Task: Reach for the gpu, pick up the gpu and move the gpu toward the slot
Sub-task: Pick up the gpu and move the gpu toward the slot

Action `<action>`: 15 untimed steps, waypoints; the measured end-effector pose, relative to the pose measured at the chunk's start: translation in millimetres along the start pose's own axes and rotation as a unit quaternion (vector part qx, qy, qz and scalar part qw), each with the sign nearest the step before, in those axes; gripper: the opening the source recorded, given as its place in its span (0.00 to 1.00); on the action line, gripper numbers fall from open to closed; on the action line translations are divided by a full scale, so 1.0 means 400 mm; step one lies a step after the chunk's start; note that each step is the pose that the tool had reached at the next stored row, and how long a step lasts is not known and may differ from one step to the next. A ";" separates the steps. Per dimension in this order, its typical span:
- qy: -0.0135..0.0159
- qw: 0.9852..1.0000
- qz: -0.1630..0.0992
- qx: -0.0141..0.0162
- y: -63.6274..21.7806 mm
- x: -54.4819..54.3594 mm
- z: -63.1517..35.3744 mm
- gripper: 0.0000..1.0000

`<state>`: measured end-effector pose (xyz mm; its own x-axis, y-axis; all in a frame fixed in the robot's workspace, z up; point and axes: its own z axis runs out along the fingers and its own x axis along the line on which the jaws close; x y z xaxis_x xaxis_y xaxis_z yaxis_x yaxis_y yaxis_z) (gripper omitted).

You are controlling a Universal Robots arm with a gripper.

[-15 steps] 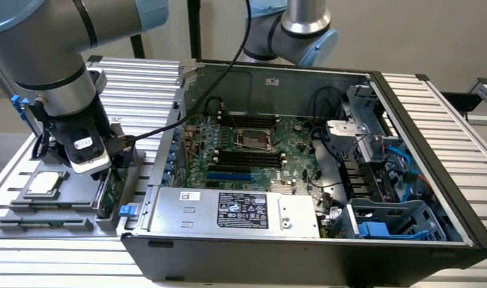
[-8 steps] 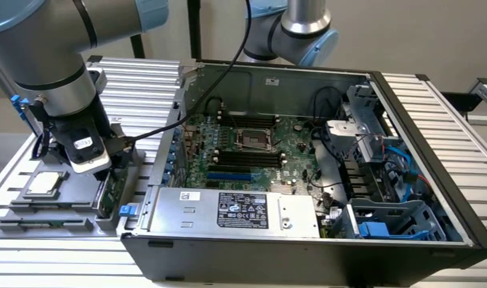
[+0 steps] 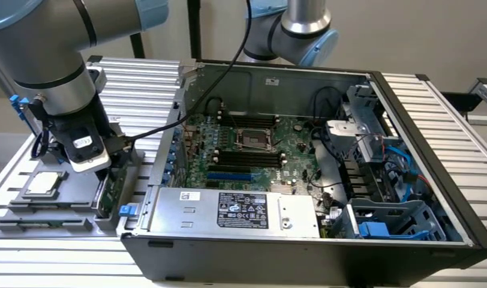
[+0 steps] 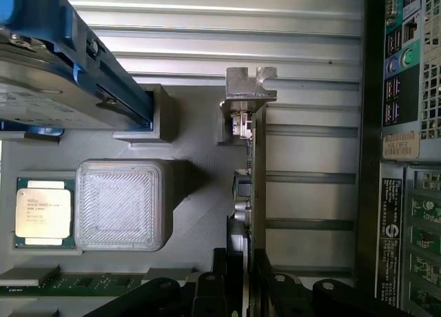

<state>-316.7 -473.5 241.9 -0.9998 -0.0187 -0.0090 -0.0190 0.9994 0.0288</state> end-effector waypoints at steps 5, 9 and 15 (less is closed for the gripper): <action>0.000 1.000 0.000 0.000 0.000 0.000 0.000 0.27; 0.000 1.000 0.000 0.000 0.000 0.000 -0.007 0.27; 0.002 1.000 0.000 0.000 0.002 0.000 -0.059 0.27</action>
<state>-316.8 -473.5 265.6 -0.9998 -0.0187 -0.0057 -0.0188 0.9994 0.0285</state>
